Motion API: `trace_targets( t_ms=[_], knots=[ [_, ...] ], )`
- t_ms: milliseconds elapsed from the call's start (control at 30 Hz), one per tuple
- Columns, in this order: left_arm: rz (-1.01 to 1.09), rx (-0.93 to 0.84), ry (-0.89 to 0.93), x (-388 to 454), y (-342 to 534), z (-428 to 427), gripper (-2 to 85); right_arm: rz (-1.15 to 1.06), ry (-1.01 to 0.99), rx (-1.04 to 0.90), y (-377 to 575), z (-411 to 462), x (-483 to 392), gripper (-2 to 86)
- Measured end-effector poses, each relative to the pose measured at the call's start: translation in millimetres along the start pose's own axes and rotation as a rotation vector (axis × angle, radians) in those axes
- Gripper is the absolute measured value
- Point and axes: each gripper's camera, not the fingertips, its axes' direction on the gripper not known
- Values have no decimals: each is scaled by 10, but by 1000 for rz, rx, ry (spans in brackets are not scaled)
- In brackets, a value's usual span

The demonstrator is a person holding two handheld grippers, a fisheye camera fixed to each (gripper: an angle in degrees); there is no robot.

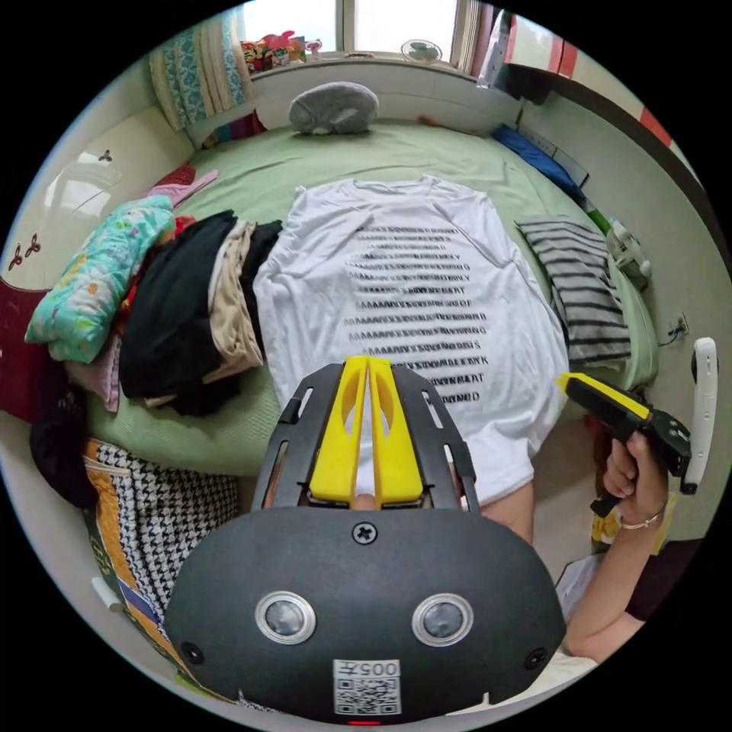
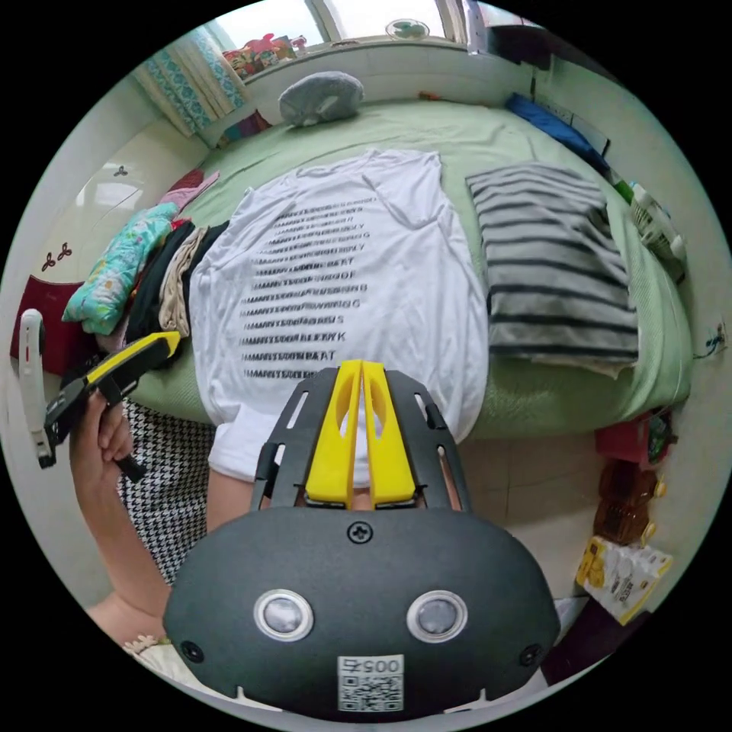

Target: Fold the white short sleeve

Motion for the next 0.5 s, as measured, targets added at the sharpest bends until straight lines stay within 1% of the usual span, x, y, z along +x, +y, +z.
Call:
trace_targets(
  t_ms=[33,100,267,367,400,433,500],
  knots=[
    [-34,50,-11,-74,-168,40,1,-8,23,22,-174,11,34,-13],
    [-48,89,-12,-166,-452,139,3,-27,45,36,-450,42,66,-14],
    [-21,120,-103,-345,-1247,532,23,-58,114,105,-1177,238,129,-14],
    [-27,147,-74,-519,-1720,810,36,-135,170,230,-1542,412,150,-9],
    [-26,139,-78,-592,-1925,939,46,-181,237,276,-1683,503,145,-2],
    [-7,137,-89,-649,-2117,1065,59,-242,283,298,-1830,601,143,8],
    [20,115,-120,-723,-2396,1277,102,-301,291,330,-2042,744,200,31]
  ],
)
